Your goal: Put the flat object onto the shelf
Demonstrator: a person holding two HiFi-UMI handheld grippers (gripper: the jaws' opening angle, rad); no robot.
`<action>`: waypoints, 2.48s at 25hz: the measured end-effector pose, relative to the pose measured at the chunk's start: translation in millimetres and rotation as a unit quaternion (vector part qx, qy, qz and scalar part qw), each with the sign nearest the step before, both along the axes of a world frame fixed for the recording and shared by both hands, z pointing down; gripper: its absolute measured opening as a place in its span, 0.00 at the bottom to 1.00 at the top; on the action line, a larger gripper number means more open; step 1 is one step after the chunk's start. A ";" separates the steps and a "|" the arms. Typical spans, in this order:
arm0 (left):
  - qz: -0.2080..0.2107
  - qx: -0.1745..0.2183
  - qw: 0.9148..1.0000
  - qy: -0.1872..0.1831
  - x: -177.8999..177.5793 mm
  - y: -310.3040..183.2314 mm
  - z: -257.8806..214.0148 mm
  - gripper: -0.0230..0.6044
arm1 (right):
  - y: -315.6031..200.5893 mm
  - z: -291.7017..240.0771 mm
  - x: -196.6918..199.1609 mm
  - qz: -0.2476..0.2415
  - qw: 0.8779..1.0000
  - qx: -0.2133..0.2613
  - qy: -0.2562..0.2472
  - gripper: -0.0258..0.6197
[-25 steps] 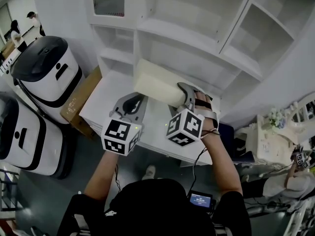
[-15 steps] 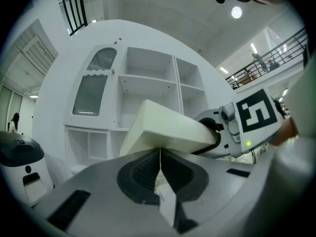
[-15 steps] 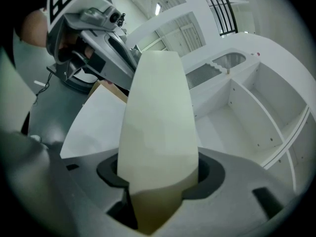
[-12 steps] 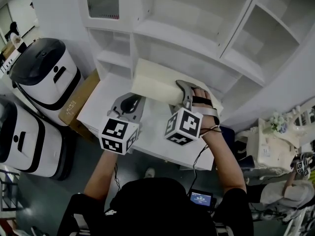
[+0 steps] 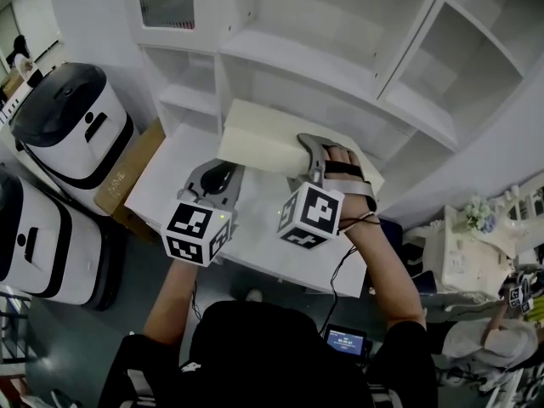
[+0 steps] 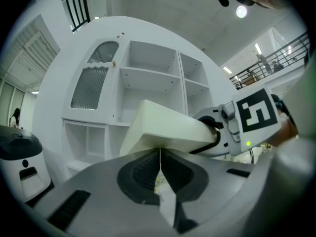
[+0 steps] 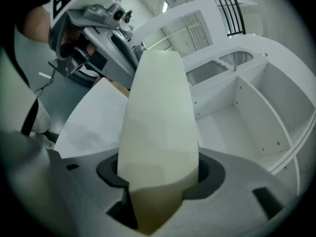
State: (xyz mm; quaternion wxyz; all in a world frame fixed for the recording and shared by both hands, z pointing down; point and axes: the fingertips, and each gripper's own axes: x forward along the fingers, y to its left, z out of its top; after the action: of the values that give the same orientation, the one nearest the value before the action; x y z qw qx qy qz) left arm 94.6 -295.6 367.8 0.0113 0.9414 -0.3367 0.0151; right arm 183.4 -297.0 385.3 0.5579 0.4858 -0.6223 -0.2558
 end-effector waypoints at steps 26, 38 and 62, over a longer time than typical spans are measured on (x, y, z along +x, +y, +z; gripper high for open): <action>0.115 0.006 0.993 -0.011 -18.7 -42.3 -33.0 0.05 | -29.1 -43.6 -29.3 0.069 0.997 0.010 0.035 0.44; 0.169 0.042 0.985 0.005 -26.7 -50.4 -68.3 0.05 | -31.1 -86.8 -40.6 0.105 0.990 0.039 0.080 0.44; 0.186 0.094 0.978 0.021 -17.7 -77.2 -113.0 0.05 | -58.0 -142.0 -34.8 0.109 0.979 0.088 0.148 0.45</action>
State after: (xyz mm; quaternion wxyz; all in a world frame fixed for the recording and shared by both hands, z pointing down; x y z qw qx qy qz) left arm 76.9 -372.9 254.8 -0.0734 0.9846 -0.1550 -0.0341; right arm 148.6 -355.0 243.4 0.6234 0.5549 -0.4514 -0.3157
